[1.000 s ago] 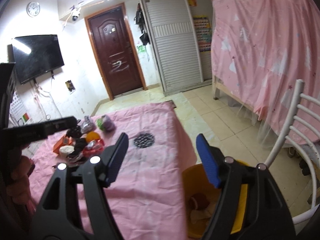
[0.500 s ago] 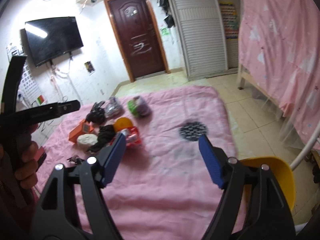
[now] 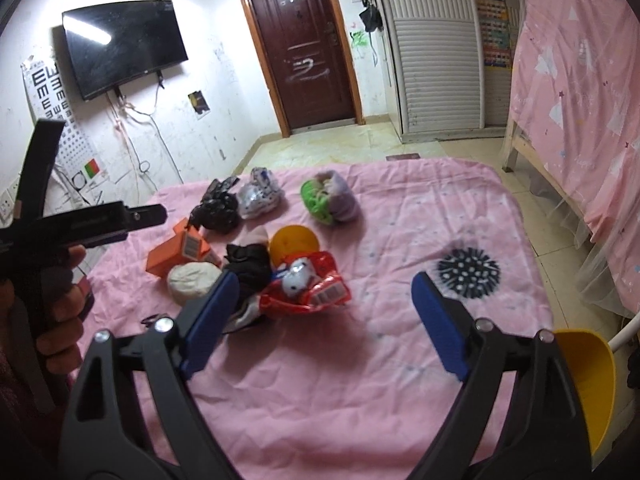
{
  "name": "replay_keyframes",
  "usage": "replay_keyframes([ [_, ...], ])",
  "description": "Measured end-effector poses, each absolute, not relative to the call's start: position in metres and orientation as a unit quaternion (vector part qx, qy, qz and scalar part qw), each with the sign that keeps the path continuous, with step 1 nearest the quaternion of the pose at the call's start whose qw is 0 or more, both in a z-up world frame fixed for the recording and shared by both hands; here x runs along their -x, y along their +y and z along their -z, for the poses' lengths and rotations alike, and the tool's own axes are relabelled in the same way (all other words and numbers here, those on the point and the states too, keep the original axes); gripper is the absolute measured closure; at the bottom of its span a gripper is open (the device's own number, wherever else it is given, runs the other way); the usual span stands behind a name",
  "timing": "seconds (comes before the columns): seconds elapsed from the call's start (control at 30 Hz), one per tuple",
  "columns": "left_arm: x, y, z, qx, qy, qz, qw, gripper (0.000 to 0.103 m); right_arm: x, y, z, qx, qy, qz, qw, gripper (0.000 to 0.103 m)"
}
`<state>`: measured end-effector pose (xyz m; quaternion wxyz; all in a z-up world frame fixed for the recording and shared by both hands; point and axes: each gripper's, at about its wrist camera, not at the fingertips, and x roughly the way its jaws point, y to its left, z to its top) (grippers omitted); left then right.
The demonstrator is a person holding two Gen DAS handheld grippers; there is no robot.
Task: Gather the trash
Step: 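Move both open grippers back over the remaining items on the bed, then grasp the orange box with the left gripper while the right grasps the red snack bag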
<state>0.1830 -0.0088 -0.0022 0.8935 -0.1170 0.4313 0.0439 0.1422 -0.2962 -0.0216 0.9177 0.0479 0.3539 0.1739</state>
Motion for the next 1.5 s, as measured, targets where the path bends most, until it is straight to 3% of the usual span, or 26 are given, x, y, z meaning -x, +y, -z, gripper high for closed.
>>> replay_keyframes([
  [0.6, -0.188, -0.014, 0.026, 0.119, 0.458, -0.017, 0.881, 0.009, -0.164, -0.271, 0.041, -0.028, 0.398, -0.170, 0.901, 0.017],
  [0.77, -0.189, -0.027, 0.034, 0.118, 0.474, 0.017, 0.872, 0.009, -0.161, -0.270, 0.039, -0.032, 0.396, -0.183, 0.899, 0.037],
  [0.83, -0.187, -0.034, 0.037, 0.112, 0.478, 0.028, 0.871, 0.020, -0.160, -0.271, 0.039, -0.034, 0.394, -0.187, 0.899, 0.047],
  [0.93, -0.181, -0.039, 0.033, 0.117, 0.470, 0.048, 0.874, 0.044, -0.156, -0.275, 0.037, -0.037, 0.387, -0.184, 0.903, 0.061],
  [1.0, -0.176, -0.045, 0.028, 0.107, 0.463, 0.056, 0.878, 0.062, -0.154, -0.275, 0.036, -0.037, 0.383, -0.184, 0.905, 0.065],
  [1.17, -0.171, -0.047, 0.025, 0.105, 0.455, 0.051, 0.883, 0.071, -0.150, -0.277, 0.034, -0.036, 0.376, -0.183, 0.908, 0.069],
  [1.2, -0.170, -0.045, 0.024, 0.112, 0.453, 0.048, 0.883, 0.080, -0.149, -0.278, 0.034, -0.038, 0.374, -0.183, 0.908, 0.069],
  [1.5, -0.162, -0.034, 0.013, 0.118, 0.439, 0.039, 0.890, 0.084, -0.135, -0.290, 0.025, -0.043, 0.352, -0.175, 0.918, 0.069],
])
